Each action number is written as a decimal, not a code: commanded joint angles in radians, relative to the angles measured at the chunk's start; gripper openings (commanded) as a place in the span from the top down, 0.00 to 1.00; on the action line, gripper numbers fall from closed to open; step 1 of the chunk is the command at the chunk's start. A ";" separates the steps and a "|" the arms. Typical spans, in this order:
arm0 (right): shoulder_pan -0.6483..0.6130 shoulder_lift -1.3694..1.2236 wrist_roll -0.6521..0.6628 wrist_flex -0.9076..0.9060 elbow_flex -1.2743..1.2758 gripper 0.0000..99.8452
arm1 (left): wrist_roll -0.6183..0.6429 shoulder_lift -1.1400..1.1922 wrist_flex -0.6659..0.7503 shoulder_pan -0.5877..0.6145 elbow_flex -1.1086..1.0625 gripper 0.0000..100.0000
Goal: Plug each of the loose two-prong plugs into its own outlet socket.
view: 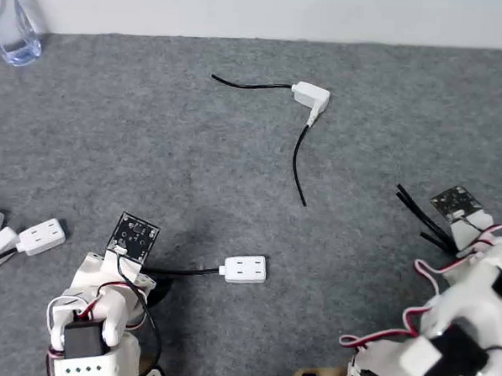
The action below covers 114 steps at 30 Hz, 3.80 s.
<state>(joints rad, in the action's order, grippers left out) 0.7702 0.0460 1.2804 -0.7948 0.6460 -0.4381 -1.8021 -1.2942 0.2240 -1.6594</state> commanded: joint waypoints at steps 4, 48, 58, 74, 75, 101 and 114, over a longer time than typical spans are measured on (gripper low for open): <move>-0.013 -0.061 0.005 0.036 -0.078 0.91 | 0.008 -0.017 -0.003 0.000 0.007 0.63; -0.665 0.734 -1.395 -0.645 -0.071 0.99 | 0.008 -0.017 -0.003 0.006 0.004 0.63; -0.759 0.829 -1.576 -0.275 0.172 0.99 | 0.008 -0.017 -0.003 0.006 0.004 0.63; -0.742 1.250 -1.662 0.166 0.769 0.99 | 0.008 -0.017 -0.003 0.000 0.002 0.63; -0.736 1.297 -1.709 0.163 0.801 0.99 | 0.008 -0.017 -0.003 0.000 0.002 0.63; -0.763 1.745 -1.559 -0.145 1.039 0.99 | 0.006 -0.017 -0.003 0.005 0.001 0.63; -0.753 1.755 -1.689 -0.128 1.039 0.99 | 0.006 -0.017 -0.003 0.005 0.001 0.63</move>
<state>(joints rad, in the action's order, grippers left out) 0.0307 1.7952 -0.3997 -0.9636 1.6663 -0.4381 -1.8021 -1.2942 0.2240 -1.6655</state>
